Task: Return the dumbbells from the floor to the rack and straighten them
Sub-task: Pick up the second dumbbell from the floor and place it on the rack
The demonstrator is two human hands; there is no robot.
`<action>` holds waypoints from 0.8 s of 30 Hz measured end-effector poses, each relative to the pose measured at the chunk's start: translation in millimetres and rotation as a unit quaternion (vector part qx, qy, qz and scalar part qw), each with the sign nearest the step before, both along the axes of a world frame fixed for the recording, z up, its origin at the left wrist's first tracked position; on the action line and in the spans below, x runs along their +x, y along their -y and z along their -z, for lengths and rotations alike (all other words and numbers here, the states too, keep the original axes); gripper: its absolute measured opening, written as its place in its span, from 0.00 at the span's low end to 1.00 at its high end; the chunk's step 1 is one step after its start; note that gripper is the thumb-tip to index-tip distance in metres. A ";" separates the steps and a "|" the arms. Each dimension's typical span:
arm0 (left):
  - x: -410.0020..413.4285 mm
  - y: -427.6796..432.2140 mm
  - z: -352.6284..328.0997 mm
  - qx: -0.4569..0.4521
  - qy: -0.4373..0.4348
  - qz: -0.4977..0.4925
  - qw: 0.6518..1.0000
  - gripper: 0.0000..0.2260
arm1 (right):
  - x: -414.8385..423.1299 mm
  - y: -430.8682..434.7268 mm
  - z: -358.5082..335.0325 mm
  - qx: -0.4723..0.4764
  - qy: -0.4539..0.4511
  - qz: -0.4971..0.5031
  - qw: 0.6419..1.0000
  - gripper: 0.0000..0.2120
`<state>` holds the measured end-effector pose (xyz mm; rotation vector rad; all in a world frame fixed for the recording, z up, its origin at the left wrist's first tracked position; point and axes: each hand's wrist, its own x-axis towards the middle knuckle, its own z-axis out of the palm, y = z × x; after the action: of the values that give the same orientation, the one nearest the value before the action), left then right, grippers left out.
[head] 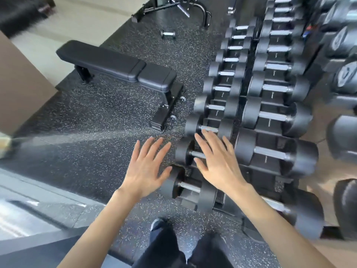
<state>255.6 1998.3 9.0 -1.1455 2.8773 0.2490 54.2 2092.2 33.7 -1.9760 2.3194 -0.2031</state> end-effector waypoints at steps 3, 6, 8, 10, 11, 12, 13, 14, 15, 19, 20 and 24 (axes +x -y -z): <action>22.2 22.8 3.1 -0.004 -0.012 0.000 1.000 0.30 | 24.1 18.9 9.2 0.025 0.000 0.002 1.000 0.29; 36.7 37.5 7.3 -0.001 -0.012 -0.005 1.000 0.30 | 44.6 35.5 14.3 0.037 0.001 0.010 0.999 0.29; 42.4 44.3 11.0 -0.003 -0.011 -0.001 1.000 0.30 | 54.9 47.1 16.9 0.037 0.006 0.008 0.999 0.29; 47.1 51.7 12.8 -0.004 -0.015 0.004 1.000 0.29 | 61.5 58.5 17.8 0.036 0.006 -0.002 0.999 0.29; 48.3 56.0 13.3 -0.005 -0.018 0.006 1.000 0.29 | 63.0 64.3 17.6 0.031 0.005 -0.007 0.999 0.29; 49.1 60.8 13.0 -0.006 -0.021 0.007 1.000 0.29 | 63.3 70.1 17.3 0.026 0.004 -0.010 1.000 0.29; 49.1 66.1 12.2 -0.007 -0.023 0.009 1.000 0.28 | 62.7 75.9 16.8 0.024 0.002 -0.011 1.000 0.29; 48.5 72.3 11.0 -0.009 -0.023 0.012 1.000 0.28 | 61.6 81.9 16.8 0.026 -0.002 -0.011 1.000 0.29; 47.5 79.5 9.9 -0.011 -0.023 0.014 1.000 0.28 | 60.0 88.2 17.6 0.030 -0.005 -0.010 0.999 0.29; 40.3 118.1 8.6 -0.016 -0.018 0.015 1.000 0.28 | 50.9 119.6 25.2 0.048 -0.014 -0.005 0.999 0.29; 36.9 130.1 8.8 -0.017 -0.012 0.014 1.000 0.28 | 48.2 130.0 26.7 0.052 -0.015 -0.003 0.999 0.28; 17.8 182.4 7.9 -0.023 -0.008 0.024 0.999 0.27 | 30.9 179.8 31.1 0.056 -0.016 0.005 0.998 0.27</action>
<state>273.5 1815.9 1.1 -1.0836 2.9355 0.1906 85.0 1912.4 2.6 -1.9299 2.3049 -0.0404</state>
